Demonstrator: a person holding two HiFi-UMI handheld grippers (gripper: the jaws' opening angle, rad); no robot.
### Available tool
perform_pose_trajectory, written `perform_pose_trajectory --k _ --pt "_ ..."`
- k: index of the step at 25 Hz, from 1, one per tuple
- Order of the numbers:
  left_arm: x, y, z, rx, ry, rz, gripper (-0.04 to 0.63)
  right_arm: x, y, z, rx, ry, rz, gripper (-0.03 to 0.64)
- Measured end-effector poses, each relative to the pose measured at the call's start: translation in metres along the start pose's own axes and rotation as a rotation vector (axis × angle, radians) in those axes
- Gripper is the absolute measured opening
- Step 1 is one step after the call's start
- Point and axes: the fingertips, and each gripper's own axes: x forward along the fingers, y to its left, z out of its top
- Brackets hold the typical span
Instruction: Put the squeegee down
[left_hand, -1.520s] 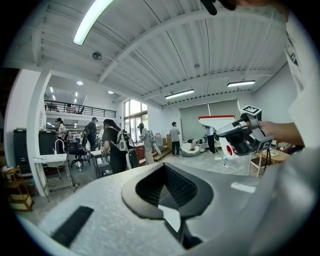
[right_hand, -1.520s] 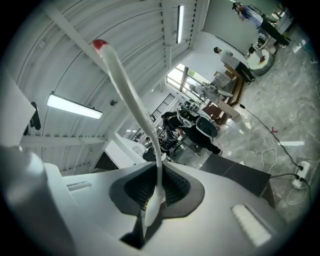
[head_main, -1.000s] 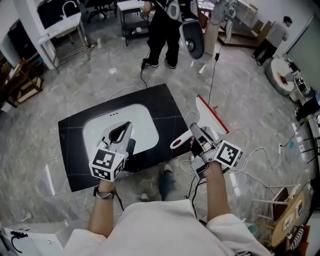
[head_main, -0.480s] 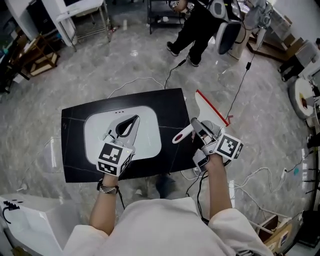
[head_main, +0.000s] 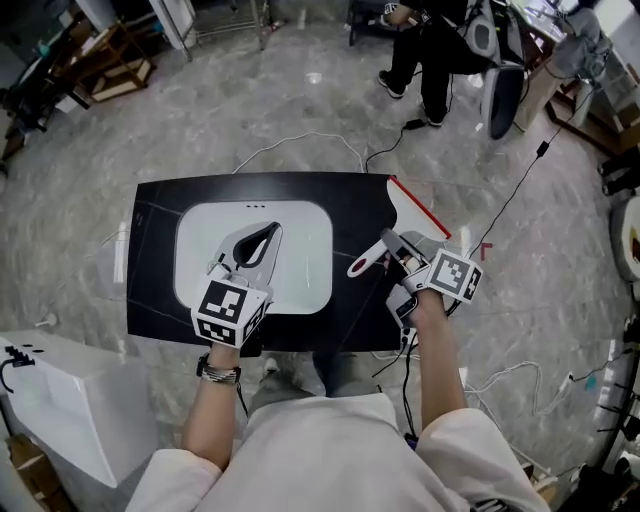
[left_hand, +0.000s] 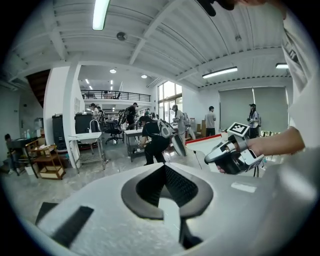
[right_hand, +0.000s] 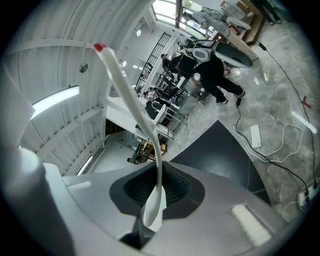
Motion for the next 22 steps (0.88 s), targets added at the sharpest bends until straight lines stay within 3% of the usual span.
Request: perform_pose_trajectory --k 14,22 --pt "0.009 0.024 -0.030 -0.059 0.054 0.110 -0.002 0.077 -0.092 -0.027 0.065 0.238 -0.062 0.031" --pt "0.007 0.028 -0.041 -0.071 0.080 0.135 -0.002 0.094 -0.129 -0.043 0.088 0.292 -0.133 0.032"
